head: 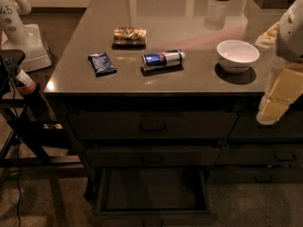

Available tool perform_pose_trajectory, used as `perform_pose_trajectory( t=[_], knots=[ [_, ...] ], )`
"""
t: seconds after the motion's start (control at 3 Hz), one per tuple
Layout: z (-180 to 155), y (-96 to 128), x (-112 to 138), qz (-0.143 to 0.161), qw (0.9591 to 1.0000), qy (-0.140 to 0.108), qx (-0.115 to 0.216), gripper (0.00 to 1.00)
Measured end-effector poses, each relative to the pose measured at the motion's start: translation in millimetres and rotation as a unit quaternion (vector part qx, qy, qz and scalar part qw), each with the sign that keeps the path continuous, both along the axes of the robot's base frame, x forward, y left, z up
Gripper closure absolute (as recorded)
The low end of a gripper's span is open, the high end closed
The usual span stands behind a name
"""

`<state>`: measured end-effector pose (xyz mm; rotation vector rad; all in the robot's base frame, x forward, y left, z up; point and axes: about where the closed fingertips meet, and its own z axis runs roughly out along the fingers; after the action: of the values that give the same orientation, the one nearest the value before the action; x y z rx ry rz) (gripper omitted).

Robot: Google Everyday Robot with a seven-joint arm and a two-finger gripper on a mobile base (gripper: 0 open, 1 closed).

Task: Close bottom drawer

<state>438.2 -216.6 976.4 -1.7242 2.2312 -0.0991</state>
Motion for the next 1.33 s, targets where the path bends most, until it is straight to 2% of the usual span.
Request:
perform_pose_trajectory(
  t=[0.33, 0.67, 1.33],
  knots=[
    [0.0, 0.0, 0.0, 0.0, 1.0, 0.0, 0.0, 0.0],
    [0.0, 0.0, 0.0, 0.0, 1.0, 0.0, 0.0, 0.18],
    [0.0, 0.0, 0.0, 0.0, 1.0, 0.0, 0.0, 0.64]
  ],
)
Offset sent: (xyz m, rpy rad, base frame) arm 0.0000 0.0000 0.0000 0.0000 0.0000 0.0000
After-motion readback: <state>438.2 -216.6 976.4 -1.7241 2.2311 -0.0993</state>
